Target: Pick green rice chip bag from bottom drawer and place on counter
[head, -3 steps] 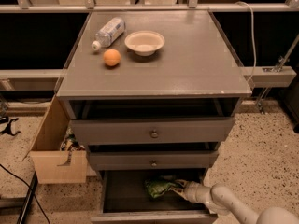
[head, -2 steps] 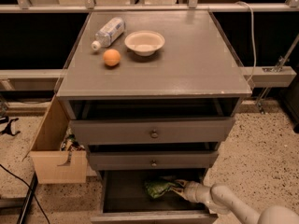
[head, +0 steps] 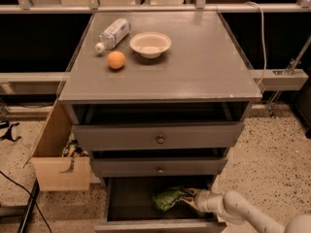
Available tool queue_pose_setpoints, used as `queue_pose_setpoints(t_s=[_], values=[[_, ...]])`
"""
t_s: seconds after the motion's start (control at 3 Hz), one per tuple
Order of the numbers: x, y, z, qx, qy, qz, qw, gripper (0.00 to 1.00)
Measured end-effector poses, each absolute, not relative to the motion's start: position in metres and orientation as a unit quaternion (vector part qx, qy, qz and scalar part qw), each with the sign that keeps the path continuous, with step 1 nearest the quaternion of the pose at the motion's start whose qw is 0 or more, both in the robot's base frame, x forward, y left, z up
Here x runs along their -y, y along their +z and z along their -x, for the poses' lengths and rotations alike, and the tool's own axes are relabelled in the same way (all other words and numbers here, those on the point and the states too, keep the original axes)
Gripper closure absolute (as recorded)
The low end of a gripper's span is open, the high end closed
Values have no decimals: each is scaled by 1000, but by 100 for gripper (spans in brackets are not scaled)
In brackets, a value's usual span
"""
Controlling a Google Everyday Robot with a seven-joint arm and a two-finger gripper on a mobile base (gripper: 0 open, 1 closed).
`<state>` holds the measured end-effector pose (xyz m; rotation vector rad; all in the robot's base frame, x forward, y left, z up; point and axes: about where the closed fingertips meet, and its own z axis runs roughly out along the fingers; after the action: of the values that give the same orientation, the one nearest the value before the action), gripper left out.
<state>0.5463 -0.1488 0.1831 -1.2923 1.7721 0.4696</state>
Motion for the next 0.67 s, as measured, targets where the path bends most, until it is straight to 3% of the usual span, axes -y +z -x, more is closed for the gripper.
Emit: queue_pose_setpoints(t_s=[0.67], values=[[167, 239, -516, -719, 162, 521, 430, 100]])
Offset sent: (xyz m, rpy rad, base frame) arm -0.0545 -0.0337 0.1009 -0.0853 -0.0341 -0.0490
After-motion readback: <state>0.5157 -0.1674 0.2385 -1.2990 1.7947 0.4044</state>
